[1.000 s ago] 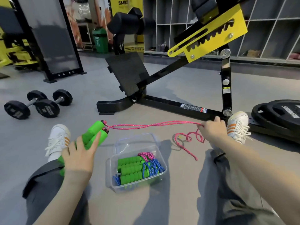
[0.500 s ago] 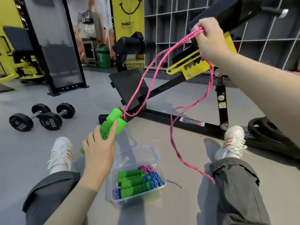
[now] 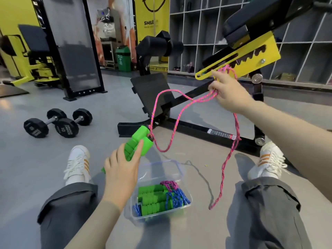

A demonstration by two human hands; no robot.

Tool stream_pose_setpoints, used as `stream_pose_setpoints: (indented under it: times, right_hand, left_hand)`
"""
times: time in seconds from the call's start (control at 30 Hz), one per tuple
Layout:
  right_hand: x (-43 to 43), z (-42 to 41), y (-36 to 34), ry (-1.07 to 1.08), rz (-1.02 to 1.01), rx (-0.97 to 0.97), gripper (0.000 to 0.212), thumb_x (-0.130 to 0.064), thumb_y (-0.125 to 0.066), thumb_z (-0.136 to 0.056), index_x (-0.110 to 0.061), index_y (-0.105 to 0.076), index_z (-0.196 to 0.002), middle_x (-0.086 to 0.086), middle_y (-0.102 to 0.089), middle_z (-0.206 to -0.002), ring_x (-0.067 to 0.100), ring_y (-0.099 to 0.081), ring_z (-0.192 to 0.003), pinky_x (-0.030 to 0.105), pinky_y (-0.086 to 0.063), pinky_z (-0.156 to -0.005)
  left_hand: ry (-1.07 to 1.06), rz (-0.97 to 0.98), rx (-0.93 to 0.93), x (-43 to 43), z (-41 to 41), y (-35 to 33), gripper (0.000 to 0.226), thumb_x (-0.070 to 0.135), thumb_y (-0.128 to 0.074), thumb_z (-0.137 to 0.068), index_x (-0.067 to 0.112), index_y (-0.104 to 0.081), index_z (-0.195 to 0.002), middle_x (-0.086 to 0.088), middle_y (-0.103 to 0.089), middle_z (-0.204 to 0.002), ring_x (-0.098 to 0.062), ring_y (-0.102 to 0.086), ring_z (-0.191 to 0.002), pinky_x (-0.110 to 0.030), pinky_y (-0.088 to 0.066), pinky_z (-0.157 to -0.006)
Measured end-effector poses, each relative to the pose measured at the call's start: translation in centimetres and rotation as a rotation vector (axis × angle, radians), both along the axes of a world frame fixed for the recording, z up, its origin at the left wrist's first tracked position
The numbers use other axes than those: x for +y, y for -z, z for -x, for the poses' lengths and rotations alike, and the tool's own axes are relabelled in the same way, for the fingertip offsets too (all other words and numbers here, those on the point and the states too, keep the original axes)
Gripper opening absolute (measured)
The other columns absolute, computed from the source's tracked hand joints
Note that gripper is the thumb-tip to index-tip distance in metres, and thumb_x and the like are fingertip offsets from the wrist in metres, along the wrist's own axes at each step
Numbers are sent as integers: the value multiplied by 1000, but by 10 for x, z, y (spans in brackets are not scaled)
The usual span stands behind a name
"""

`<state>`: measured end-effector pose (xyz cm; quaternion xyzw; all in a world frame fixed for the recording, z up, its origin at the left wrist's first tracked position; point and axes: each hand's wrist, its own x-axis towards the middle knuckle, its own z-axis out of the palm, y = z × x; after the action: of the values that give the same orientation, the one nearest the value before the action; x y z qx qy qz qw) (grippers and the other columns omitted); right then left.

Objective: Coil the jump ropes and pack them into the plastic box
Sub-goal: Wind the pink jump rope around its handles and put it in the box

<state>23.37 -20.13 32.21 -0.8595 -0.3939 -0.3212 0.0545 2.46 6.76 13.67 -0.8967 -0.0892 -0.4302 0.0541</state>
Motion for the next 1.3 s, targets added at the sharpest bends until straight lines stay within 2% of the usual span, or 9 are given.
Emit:
stream_pose_setpoints:
  times: [0.13, 0.2, 0.33, 0.43, 0.6, 0.77, 0.9, 1.07, 1.3]
  right_hand:
    - [-17, 2, 96, 360, 447, 626, 75, 8, -35, -82, -24, -22, -149, 9, 4, -158, 32, -31, -137, 38, -38, -103]
    - [-16, 10, 124, 382, 494, 821, 79, 6, -30, -83, -31, -9, -150, 7, -6, -158, 26, -27, -140, 32, -31, -109]
    - [11, 31, 122, 147, 106, 898, 57, -8, -37, -95, -23, -25, -148, 5, -28, -153, 20, -30, -139, 25, -23, -111]
    - [33, 57, 100, -102, -234, 1030, 50, -39, -49, -94, -25, -39, -142, -4, -39, -147, 11, -33, -135, 22, -21, -108]
    - [50, 79, 102, -233, -206, 1386, 68, -58, -59, -79, -31, -40, -139, -5, -48, -138, 14, -49, -124, 33, -38, -107]
    - [55, 77, 128, -204, -211, 1389, 32, -35, -46, -97, -12, -63, -113, 1, -62, -111, 15, -57, -98, 36, -46, -95]
    - [48, 83, 133, -286, -341, 1382, 19, -28, -50, -96, -15, -64, -101, -14, -63, -84, -5, -56, -75, 13, -40, -76]
    - [45, 85, 141, -312, -429, 1386, 21, -33, -50, -95, -18, -65, -101, -7, -65, -94, 8, -57, -91, 28, -42, -92]
    - [51, 100, 137, -385, -546, 1357, 21, -25, -51, -96, -10, -64, -103, 8, -62, -92, 15, -55, -81, 22, -47, -71]
  left_hand:
    - [1, -68, 88, -4, -2, 15, 98, -3, -78, -59, 30, -36, -141, -25, -55, -112, -35, -52, -88, -42, -39, -69]
    - [14, -138, 124, -5, -3, 17, 110, -8, -80, -46, 30, -37, -140, -26, -56, -112, -34, -48, -89, -42, -37, -70]
    - [101, -331, 203, -9, -6, 21, 119, -14, -71, -37, 29, -35, -142, -28, -50, -115, -34, -46, -89, -44, -36, -72]
    - [160, -400, 227, -12, -8, 21, 106, -16, -50, -50, 28, -33, -144, -26, -43, -122, -37, -50, -94, -45, -38, -76]
    - [209, -512, 219, -19, -6, 11, 101, -12, -30, -59, 29, -19, -150, -28, -45, -124, -39, -48, -100, -48, -42, -79]
    - [287, -584, 156, -24, -4, 12, 105, -9, -43, -61, 29, -9, -153, -27, -43, -126, -42, -46, -107, -52, -43, -85]
    - [274, -559, 184, -28, -3, 14, 107, -2, -48, -59, 25, -6, -154, -30, -45, -133, -48, -45, -118, -60, -43, -94]
    - [276, -620, 222, -32, -5, 12, 91, 4, -40, -65, 17, -16, -151, -25, -35, -144, -49, -40, -127, -67, -24, -102]
    - [264, -636, 271, -36, -2, 5, 81, 6, -37, -69, 10, -23, -148, -23, -36, -148, -52, -33, -131, -69, -14, -105]
